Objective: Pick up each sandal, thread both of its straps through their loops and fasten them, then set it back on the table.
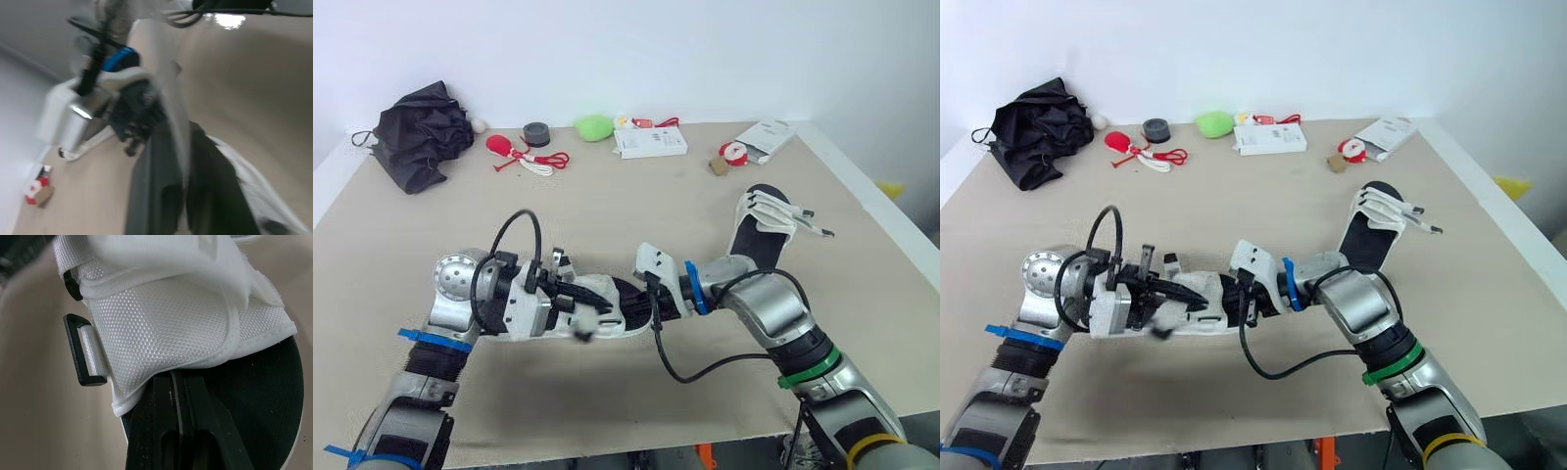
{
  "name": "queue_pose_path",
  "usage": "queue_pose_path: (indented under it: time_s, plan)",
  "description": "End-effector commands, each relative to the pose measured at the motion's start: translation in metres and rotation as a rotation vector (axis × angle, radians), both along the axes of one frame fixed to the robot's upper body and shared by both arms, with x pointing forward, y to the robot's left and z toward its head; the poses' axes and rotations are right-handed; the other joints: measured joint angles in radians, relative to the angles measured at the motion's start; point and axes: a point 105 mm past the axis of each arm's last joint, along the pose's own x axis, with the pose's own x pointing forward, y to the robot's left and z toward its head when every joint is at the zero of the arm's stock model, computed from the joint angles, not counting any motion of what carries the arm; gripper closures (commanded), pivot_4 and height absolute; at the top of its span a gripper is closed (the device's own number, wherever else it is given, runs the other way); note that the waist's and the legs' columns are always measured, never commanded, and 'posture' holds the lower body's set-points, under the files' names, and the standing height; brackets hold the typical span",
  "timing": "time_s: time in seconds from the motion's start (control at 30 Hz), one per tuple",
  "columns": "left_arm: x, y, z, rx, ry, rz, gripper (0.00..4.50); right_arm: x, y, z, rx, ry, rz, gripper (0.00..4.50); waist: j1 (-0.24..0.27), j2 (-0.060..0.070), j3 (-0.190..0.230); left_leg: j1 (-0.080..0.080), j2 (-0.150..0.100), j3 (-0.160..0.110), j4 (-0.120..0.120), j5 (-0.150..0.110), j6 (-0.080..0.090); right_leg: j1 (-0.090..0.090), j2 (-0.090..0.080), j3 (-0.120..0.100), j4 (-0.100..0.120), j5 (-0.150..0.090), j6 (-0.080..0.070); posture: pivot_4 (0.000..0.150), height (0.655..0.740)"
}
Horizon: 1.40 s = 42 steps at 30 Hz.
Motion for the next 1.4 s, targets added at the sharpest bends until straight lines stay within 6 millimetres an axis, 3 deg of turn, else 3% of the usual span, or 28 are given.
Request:
queue_pose_path:
  time_s: [0.03,0.17,0.27,0.37,0.53,0.63,0.73,0.83,0.93,1.13,1.4]
  plan:
    - [0.004,0.003,0.002,-0.014,-0.018,0.033,2.73,-0.007,-0.001,-0.020,-0.047,0.077,0.013,4.50,0.000,0.000,0.000,0.000,0.000,0.000,0.001,0.000,0.000,0.001,0.000,0.000,0.000,0.000,0.000,0.150,0.7400]
    - [-0.003,0.006,0.001,0.015,0.044,0.022,1.41,-0.007,-0.002,-0.020,-0.050,0.078,0.016,4.50,-0.001,0.001,-0.001,0.001,0.000,0.000,0.001,0.000,0.000,0.002,0.000,0.000,0.000,0.000,0.001,0.150,0.7400]
    - [-0.005,0.012,0.009,0.008,0.180,0.061,1.41,-0.007,-0.002,-0.020,-0.049,0.076,0.016,4.50,-0.002,0.002,-0.001,0.001,0.001,0.001,0.000,0.000,0.000,0.001,0.001,0.001,0.000,0.000,0.000,0.150,0.7400]
    - [-0.012,0.029,0.017,0.051,0.513,0.173,1.41,-0.007,-0.002,-0.020,-0.052,0.072,0.014,4.50,-0.006,0.001,-0.001,0.001,0.002,0.001,-0.001,0.000,0.000,-0.001,0.002,0.001,0.001,-0.002,0.000,0.150,0.7400]
    - [-0.037,0.033,0.037,0.093,1.002,0.219,1.41,-0.007,-0.003,-0.021,-0.054,0.074,0.015,4.50,-0.002,0.000,0.000,0.000,0.003,-0.001,-0.001,0.000,-0.001,-0.001,0.002,-0.001,0.001,-0.003,0.001,0.150,0.7400]
    - [-0.057,0.031,0.027,0.207,1.157,0.223,1.41,-0.007,-0.003,-0.020,-0.053,0.074,0.014,4.50,-0.002,0.001,-0.001,0.001,0.003,0.000,-0.001,0.000,-0.002,0.000,0.002,0.000,0.001,-0.003,0.001,0.150,0.7400]
    - [-0.069,0.034,0.002,0.324,1.194,0.272,1.41,-0.007,-0.001,-0.020,-0.049,0.075,0.015,4.50,-0.002,0.002,0.000,0.002,0.001,0.000,-0.002,0.000,-0.002,0.000,0.002,0.000,0.001,-0.004,0.001,0.150,0.7400]
    - [-0.067,0.040,-0.039,0.380,1.191,0.419,1.41,-0.008,0.000,-0.020,-0.045,0.077,0.014,4.50,-0.001,0.002,0.000,0.003,0.001,0.001,-0.005,0.000,-0.002,0.000,0.002,0.001,0.001,-0.004,-0.001,0.150,0.7400]
    - [-0.061,0.040,-0.055,0.337,1.235,0.516,1.41,-0.010,0.001,-0.020,-0.041,0.081,0.010,4.50,0.002,0.001,-0.001,0.003,0.001,0.000,-0.005,0.000,-0.002,-0.001,0.001,0.001,0.001,-0.005,-0.002,0.150,0.7400]
    - [-0.061,0.010,-0.050,0.173,1.423,0.510,1.41,-0.012,-0.001,-0.021,-0.041,0.089,-0.003,4.50,0.002,0.002,-0.002,0.003,0.001,0.000,-0.005,0.001,-0.003,0.000,0.000,0.000,0.001,-0.005,-0.002,0.150,0.7400]
    - [-0.059,0.008,-0.051,0.153,1.462,0.548,1.41,-0.013,-0.002,-0.019,-0.049,0.096,-0.013,4.50,0.002,0.002,-0.002,0.003,0.000,-0.001,-0.007,0.001,-0.003,0.000,0.000,0.000,0.001,-0.005,-0.003,0.150,0.7400]
